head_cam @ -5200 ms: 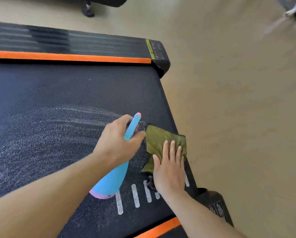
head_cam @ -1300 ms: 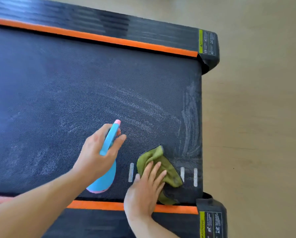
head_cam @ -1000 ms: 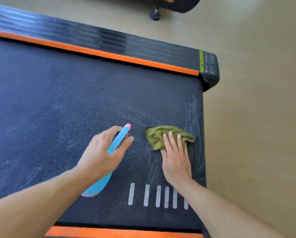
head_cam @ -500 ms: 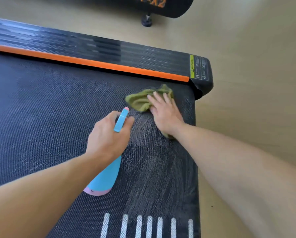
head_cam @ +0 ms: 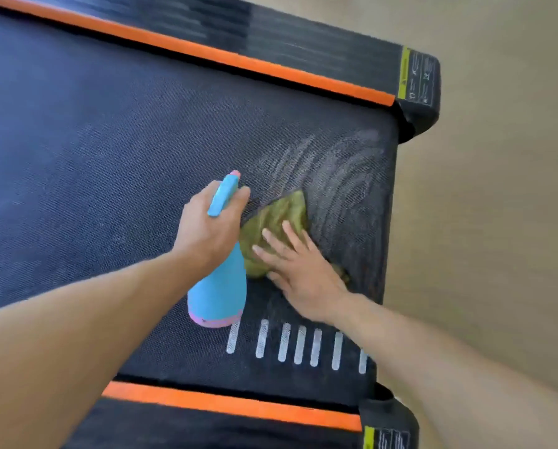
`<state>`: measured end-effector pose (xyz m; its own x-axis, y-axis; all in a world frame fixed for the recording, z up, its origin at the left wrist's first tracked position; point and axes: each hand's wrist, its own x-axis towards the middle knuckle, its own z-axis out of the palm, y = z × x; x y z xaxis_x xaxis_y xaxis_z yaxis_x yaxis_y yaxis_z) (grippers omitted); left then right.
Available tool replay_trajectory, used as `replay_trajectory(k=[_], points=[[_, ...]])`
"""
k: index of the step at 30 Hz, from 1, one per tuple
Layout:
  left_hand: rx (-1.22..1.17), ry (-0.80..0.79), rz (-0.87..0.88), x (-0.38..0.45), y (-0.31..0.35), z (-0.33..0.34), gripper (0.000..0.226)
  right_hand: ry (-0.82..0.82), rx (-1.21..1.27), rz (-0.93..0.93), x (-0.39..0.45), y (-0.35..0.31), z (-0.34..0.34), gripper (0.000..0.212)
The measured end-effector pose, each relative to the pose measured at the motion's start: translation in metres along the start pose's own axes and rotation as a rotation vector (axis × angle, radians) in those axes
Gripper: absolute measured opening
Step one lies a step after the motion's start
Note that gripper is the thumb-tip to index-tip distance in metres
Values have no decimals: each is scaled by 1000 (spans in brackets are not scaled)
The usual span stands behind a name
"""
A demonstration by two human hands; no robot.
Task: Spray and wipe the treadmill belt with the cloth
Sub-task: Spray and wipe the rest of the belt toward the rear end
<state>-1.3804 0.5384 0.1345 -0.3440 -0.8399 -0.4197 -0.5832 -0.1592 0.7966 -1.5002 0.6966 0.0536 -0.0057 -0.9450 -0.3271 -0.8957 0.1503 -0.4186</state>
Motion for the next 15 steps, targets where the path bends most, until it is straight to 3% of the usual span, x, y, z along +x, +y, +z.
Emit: replay_trajectory(k=[3, 6, 9, 13, 15], points=[[76, -16, 10, -20, -18, -15, 37, -216, -128, -275, -87, -42, 50, 47], [105, -33, 19, -36, -23, -30, 28, -278, -167, -402, -126, -37, 62, 44], [160, -17, 32, -53, -24, -36, 22, -297, -200, -418, -143, -16, 47, 50], [223, 28, 19, -79, -24, -40, 22, -310, -260, -285, -178, 5, 31, 90], [213, 60, 9, -93, -21, -41, 22, -255, -250, -194, -188, 6, 31, 98]])
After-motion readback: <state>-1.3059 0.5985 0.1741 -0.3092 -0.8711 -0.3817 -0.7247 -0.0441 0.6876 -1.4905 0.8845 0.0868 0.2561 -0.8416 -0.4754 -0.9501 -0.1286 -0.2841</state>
